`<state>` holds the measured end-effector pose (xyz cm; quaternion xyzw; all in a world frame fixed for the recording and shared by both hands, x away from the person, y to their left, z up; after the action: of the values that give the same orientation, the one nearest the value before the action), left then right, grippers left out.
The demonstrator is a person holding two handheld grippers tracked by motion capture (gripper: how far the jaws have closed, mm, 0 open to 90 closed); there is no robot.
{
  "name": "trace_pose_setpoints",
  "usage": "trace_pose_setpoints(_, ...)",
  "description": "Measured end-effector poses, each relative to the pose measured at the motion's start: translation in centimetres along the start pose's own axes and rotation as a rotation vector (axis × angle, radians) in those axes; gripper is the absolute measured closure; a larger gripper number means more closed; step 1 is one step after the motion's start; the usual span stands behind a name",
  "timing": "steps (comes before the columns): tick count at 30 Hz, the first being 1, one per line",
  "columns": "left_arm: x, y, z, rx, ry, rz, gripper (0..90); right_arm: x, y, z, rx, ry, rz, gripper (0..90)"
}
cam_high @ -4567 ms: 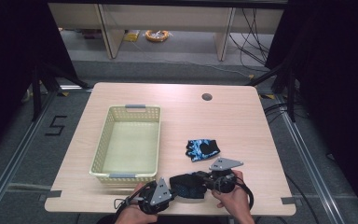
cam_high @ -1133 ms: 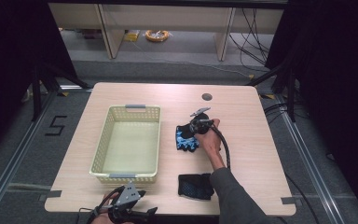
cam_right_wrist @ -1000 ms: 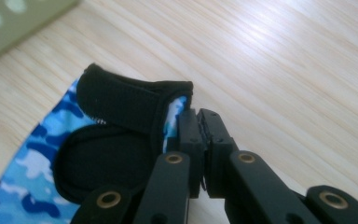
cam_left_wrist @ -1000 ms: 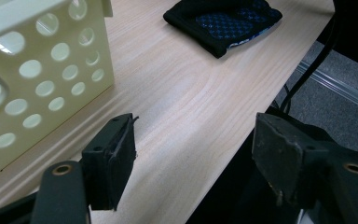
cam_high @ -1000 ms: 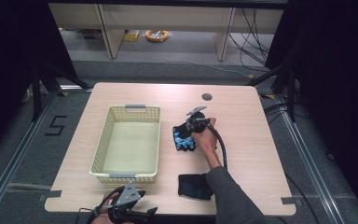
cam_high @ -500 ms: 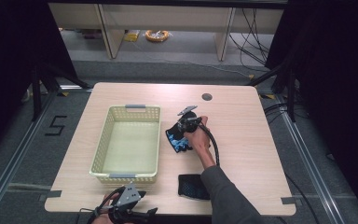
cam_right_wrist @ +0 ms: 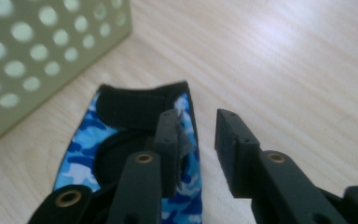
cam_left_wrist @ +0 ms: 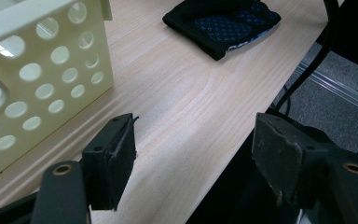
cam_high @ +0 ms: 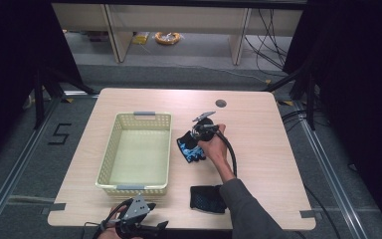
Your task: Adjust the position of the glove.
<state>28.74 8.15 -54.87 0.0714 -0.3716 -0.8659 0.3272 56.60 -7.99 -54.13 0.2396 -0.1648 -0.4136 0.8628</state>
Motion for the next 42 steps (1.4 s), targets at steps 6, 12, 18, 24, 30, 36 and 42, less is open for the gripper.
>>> trace_pose_setpoints(6,0.0,-0.1,-0.1,-0.003,-0.002,-0.004,29.7,0.2,-0.9,-0.9,-0.03,0.014,-0.023,65.1)
trace_pose_setpoints(12,0.0,-0.2,-0.2,-0.012,0.005,-0.014,29.6,-0.4,-1.4,-1.3,-0.04,0.031,-0.044,62.8)
trace_pose_setpoints(18,0.2,-0.1,-0.2,-0.001,-0.006,-0.003,29.9,-0.9,-1.3,-1.5,-0.02,0.062,-0.017,85.4)
trace_pose_setpoints(24,0.1,-0.1,-0.2,-0.004,-0.004,-0.005,30.1,-0.7,-1.1,-0.9,0.024,0.071,0.001,87.5)
trace_pose_setpoints(30,0.3,-0.1,-0.3,0.002,-0.008,0.025,30.2,-0.3,-0.8,2.7,0.084,0.125,0.008,87.5)
trace_pose_setpoints(36,0.1,-0.2,-0.2,-0.009,-0.001,0.013,30.3,-0.2,-0.3,7.5,0.165,0.16,0.078,87.6)
trace_pose_setpoints(42,0.1,-0.3,-0.3,-0.019,-0.007,0.013,30.5,-0.7,-1.0,12.2,0.199,0.208,0.136,87.6)
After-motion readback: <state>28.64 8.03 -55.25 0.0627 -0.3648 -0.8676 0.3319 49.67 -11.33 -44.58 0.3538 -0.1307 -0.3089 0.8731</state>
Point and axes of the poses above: each handheld gripper's, and its own axes: z roughly backward along the jaws, y roughly out of its top, x roughly to its right, the point moved 8 cm from there along -z, roughly forward along the jaws, and after that the axes turned 6 degrees about -x, right-handed, at the moved point
